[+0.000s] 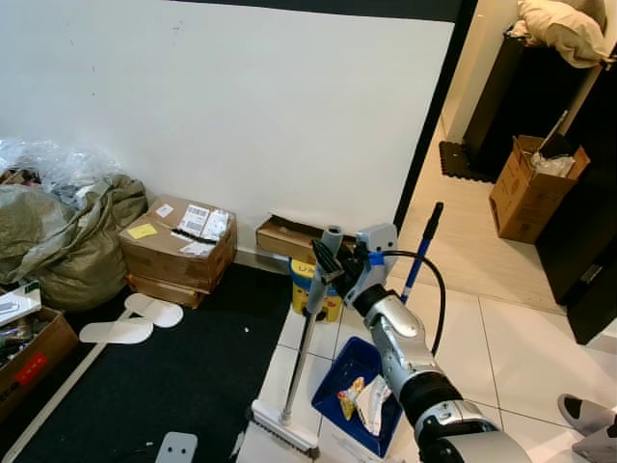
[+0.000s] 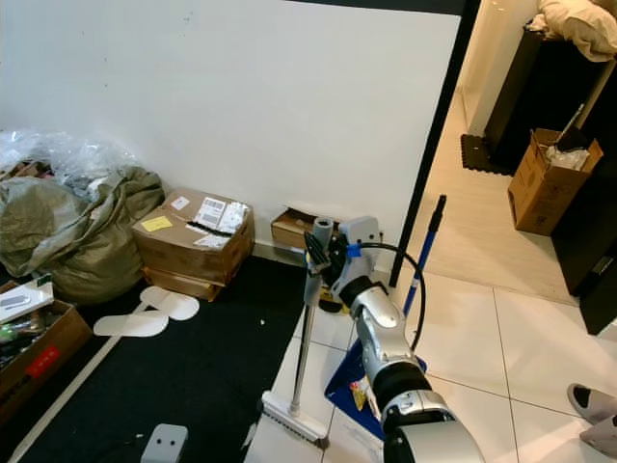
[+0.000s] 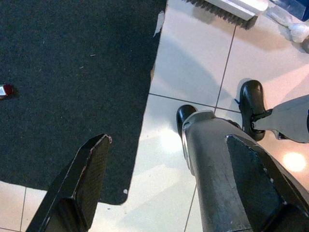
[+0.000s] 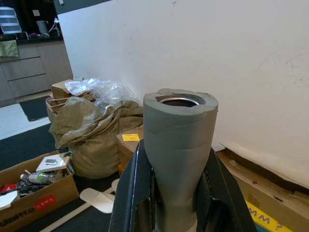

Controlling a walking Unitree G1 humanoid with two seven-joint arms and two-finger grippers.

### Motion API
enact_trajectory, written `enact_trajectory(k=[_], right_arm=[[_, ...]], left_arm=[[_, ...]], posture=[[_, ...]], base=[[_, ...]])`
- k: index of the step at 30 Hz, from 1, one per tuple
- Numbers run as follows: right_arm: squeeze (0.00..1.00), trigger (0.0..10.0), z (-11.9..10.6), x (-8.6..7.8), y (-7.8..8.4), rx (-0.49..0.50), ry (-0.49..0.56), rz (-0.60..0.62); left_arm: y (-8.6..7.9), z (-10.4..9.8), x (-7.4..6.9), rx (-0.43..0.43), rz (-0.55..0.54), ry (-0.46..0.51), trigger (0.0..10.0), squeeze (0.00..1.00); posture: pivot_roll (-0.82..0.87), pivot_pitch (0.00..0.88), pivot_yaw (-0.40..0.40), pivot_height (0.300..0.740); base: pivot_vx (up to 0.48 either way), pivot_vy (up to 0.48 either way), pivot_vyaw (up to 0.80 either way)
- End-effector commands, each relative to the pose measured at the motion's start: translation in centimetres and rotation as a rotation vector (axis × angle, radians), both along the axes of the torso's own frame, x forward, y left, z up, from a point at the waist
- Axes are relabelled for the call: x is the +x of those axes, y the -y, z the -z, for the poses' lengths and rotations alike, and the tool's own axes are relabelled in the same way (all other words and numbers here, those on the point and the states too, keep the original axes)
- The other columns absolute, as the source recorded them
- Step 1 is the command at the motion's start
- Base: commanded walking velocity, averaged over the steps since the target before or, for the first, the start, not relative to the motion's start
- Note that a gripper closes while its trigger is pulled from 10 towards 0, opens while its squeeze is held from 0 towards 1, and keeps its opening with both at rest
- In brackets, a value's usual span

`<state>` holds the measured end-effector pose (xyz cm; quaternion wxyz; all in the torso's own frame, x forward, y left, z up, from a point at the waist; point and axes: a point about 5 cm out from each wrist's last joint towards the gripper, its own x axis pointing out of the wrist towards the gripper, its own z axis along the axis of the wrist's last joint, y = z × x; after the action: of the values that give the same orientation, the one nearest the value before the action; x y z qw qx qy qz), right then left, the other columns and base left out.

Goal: Sweep floor

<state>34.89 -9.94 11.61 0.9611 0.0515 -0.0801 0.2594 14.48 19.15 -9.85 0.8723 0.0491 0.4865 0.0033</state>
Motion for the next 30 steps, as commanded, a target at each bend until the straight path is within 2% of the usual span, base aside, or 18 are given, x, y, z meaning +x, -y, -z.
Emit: enact_trajectory(k=[1,30], right_arm=[[0.00,10.0,-0.56,0.05,-0.06,0.001,0.028,-0.006],[0.00,10.0,-0.57,-0.01,-0.10,0.011,0.028,-0.004]], left_arm=[[0.31,0.16,-0.29,-0.006,0.011,-0.014,10.0,0.00],[0.30,0.18,-0.35,-0.005,0.013,-0.015,10.0,0.00]], posture=[[-0.06,0.000,-0.067,0.740],[-0.06,0.000,-0.065,0.740]], base=[[0.000,0.000,0.00],[0.000,0.000,0.00]])
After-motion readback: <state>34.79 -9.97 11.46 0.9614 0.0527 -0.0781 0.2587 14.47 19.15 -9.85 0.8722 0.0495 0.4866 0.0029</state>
